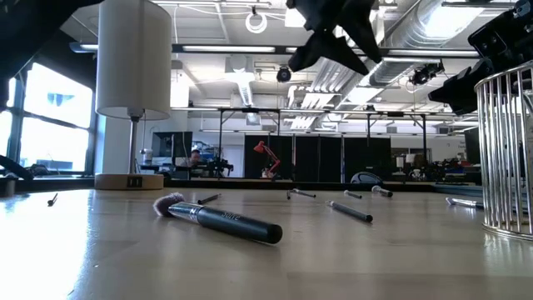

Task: Pick & Place Makeup Brushes
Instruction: Put the blush brush into the makeup holder, then put the eyeshadow brush into the pens makeup holder

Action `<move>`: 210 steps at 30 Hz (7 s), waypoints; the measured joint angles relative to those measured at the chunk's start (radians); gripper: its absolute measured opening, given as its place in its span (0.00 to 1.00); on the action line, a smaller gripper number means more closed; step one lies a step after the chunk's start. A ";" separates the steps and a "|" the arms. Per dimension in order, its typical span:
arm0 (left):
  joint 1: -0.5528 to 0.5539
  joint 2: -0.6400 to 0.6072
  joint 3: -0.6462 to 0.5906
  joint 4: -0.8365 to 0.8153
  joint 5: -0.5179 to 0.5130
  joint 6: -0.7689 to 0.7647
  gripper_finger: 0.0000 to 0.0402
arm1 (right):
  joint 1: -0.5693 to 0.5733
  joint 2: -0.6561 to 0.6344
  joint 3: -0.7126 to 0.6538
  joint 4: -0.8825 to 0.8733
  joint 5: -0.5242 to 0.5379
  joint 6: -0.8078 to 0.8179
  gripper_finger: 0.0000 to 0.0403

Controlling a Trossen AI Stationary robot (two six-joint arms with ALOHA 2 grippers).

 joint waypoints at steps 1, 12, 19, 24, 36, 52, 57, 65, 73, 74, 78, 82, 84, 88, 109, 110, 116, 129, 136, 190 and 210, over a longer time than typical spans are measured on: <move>-0.002 0.001 0.000 -0.002 0.000 -0.012 0.21 | 0.000 0.000 0.000 0.000 0.000 0.000 0.00; -0.126 -0.002 0.000 -0.071 -0.029 0.069 0.03 | 0.000 0.000 0.000 0.000 0.000 0.000 0.00; -0.171 -0.038 -0.024 -0.221 -0.151 0.155 0.00 | 0.000 0.000 0.000 0.000 0.000 0.000 0.00; -0.164 -0.122 -0.155 -0.226 -0.165 0.203 0.00 | 0.000 0.000 0.000 0.000 0.000 0.000 0.00; -0.156 -0.661 -0.984 0.197 -0.167 0.140 0.00 | 0.000 0.007 -0.015 0.191 -0.003 0.103 0.00; -0.135 -1.194 -1.657 0.462 -0.160 0.039 0.00 | -0.021 0.733 0.271 0.677 0.462 0.158 0.00; -0.115 -1.217 -1.671 0.466 -0.157 0.091 0.00 | -0.104 0.992 0.560 0.442 0.715 0.224 0.00; -0.117 -1.207 -1.670 0.479 -0.146 0.167 0.00 | -0.374 1.266 1.048 -0.423 0.496 0.676 0.00; -0.118 -1.208 -1.670 0.484 -0.138 0.164 0.00 | -0.642 1.506 1.242 -0.767 0.250 0.775 0.08; -0.118 -1.208 -1.670 0.484 -0.134 0.164 0.00 | -0.667 1.526 1.242 -0.770 0.225 0.767 0.11; -0.118 -1.208 -1.670 0.483 -0.116 0.164 0.00 | -0.762 1.583 1.217 -0.762 0.141 0.752 0.20; -0.118 -1.208 -1.670 0.479 -0.111 0.164 0.00 | -0.850 1.618 1.149 -0.732 0.058 0.737 0.27; -0.118 -1.208 -1.670 0.479 -0.111 0.164 0.00 | -0.883 1.620 1.108 -0.688 0.038 0.735 0.30; -0.118 -1.208 -1.670 0.479 -0.111 0.169 0.00 | -0.928 1.626 1.041 -0.569 -0.022 0.734 0.33; -0.118 -1.208 -1.670 0.466 -0.167 0.171 0.00 | -0.942 1.831 1.016 -0.421 -0.024 0.706 0.33; -0.118 -1.208 -1.670 0.464 -0.167 0.171 0.00 | -0.942 1.834 1.017 -0.416 -0.025 0.698 0.33; -0.118 -1.208 -1.670 0.465 -0.167 0.205 0.00 | -0.942 1.836 1.017 -0.410 -0.081 0.621 0.15; -0.118 -1.208 -1.670 0.472 -0.175 0.299 0.00 | -0.788 1.760 1.007 -0.471 -0.104 0.467 0.02; -0.118 -1.207 -1.669 0.495 -0.175 0.295 0.00 | -0.643 1.579 1.010 -0.475 -0.007 0.400 0.01; -0.118 -1.051 -1.670 0.837 -0.112 0.163 0.00 | 0.726 1.104 0.423 0.588 0.610 0.362 0.31; 0.107 -0.984 -1.510 0.926 -0.344 0.026 0.43 | 0.362 0.877 0.426 0.307 0.707 0.473 0.02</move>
